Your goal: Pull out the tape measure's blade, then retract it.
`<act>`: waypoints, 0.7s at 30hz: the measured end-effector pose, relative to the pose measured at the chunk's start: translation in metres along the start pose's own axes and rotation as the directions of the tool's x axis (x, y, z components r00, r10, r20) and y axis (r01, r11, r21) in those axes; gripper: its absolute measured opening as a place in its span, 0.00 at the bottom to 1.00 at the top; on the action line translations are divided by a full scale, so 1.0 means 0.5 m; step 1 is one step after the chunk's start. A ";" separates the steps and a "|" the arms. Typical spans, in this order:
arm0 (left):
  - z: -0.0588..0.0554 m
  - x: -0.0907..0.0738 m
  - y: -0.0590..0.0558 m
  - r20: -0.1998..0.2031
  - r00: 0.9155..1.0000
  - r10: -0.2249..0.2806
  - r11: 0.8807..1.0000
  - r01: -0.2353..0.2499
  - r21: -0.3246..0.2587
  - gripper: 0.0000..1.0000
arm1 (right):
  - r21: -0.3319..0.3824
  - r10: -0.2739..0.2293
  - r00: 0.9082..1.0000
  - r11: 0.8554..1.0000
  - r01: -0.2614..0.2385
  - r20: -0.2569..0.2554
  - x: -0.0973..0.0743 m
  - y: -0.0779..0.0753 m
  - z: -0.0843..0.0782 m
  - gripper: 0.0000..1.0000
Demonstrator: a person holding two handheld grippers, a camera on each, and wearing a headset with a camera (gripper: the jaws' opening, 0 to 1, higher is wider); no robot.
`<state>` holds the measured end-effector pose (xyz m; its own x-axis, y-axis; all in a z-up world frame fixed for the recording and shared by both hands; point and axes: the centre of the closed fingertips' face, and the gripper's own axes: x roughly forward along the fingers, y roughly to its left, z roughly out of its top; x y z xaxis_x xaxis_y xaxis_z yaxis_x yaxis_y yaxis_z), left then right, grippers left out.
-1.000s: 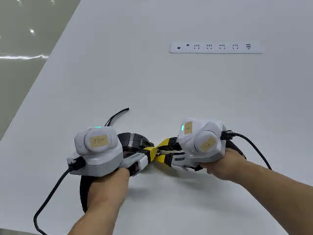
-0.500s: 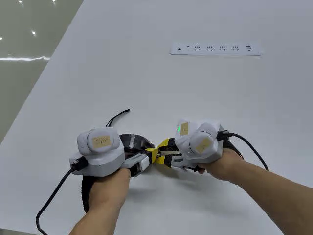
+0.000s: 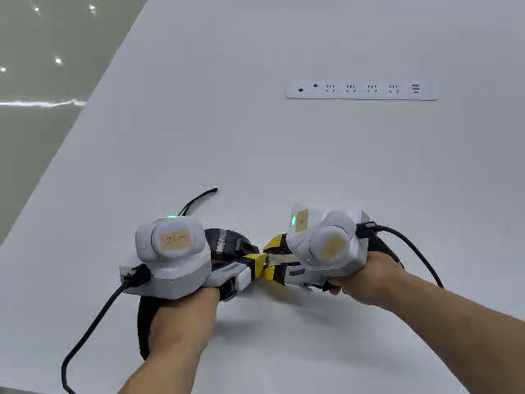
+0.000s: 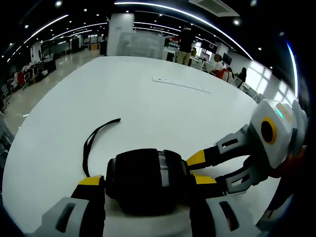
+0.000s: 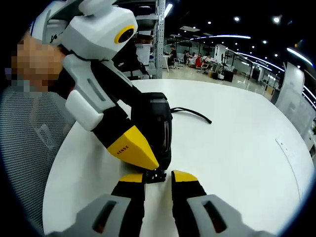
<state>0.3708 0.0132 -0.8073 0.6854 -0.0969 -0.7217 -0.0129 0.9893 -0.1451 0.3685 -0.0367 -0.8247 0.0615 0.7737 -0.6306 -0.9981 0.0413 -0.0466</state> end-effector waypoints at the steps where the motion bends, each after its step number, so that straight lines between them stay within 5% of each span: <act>1: 0.001 -0.002 0.001 -0.001 1.000 -0.001 1.000 0.001 0.003 0.67 | 0.002 0.000 1.000 1.000 0.000 -0.001 -0.001 0.000 0.000 0.20; 21: -0.007 -0.021 -0.010 -0.007 0.996 -0.090 0.992 0.091 0.089 0.75 | 0.007 -0.040 0.998 0.999 0.041 -0.042 -0.051 -0.007 -0.034 0.33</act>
<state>0.3611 0.0086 -0.8014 0.6783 -0.1866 -0.7107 0.1138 0.9822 -0.1494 0.3704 -0.0672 -0.8216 0.1022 0.7440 -0.6604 -0.9948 0.0773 -0.0668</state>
